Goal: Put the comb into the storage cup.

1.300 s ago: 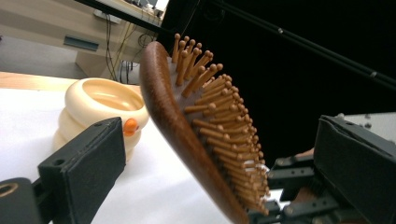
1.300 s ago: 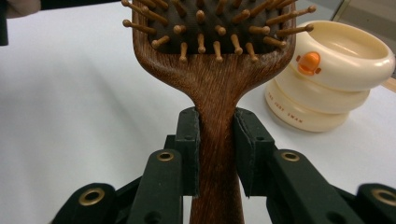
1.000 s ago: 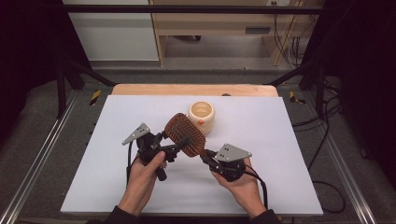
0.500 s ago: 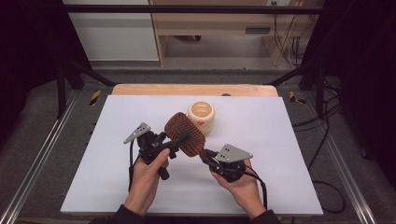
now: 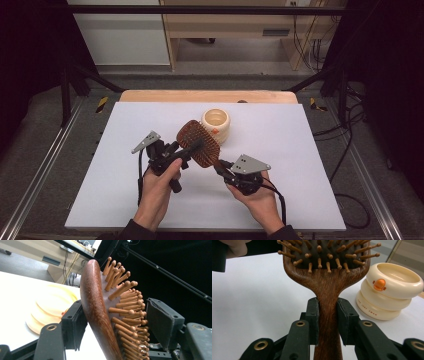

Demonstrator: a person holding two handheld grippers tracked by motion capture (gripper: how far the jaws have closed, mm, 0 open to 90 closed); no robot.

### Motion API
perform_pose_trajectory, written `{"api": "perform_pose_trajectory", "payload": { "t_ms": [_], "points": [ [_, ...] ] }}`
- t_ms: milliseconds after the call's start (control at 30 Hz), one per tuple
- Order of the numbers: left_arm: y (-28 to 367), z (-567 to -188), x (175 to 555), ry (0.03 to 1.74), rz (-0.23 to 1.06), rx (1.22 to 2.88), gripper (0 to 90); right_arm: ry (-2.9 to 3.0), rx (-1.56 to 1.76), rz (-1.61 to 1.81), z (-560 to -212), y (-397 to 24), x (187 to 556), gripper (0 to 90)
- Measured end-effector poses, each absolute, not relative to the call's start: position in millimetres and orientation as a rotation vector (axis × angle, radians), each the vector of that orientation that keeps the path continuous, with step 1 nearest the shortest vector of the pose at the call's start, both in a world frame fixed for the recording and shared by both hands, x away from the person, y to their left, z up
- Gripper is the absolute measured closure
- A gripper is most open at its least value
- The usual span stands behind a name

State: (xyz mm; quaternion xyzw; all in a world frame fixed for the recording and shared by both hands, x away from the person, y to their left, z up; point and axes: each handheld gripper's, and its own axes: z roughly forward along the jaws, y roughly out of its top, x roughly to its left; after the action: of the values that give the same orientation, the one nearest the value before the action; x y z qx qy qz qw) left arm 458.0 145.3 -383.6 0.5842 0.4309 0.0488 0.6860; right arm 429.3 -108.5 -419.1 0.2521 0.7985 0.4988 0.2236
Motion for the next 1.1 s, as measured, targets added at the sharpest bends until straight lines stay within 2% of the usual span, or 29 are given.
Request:
{"api": "perform_pose_trajectory", "payload": {
  "t_ms": [533,833,1100],
  "points": [
    [143.9,-385.2,458.6,0.992,0.1,1.298,38.4,2.206,0.706,1.382,-421.7,-108.2,429.7,72.8],
    [144.0,-385.1,457.9,1.002,0.084,1.286,46.6,2.214,0.71,1.371,-424.0,-106.7,429.7,72.9],
    [142.3,-380.3,455.5,0.988,0.088,1.305,49.9,2.213,0.716,1.374,-424.8,-105.4,429.3,72.8]
  ]
}}
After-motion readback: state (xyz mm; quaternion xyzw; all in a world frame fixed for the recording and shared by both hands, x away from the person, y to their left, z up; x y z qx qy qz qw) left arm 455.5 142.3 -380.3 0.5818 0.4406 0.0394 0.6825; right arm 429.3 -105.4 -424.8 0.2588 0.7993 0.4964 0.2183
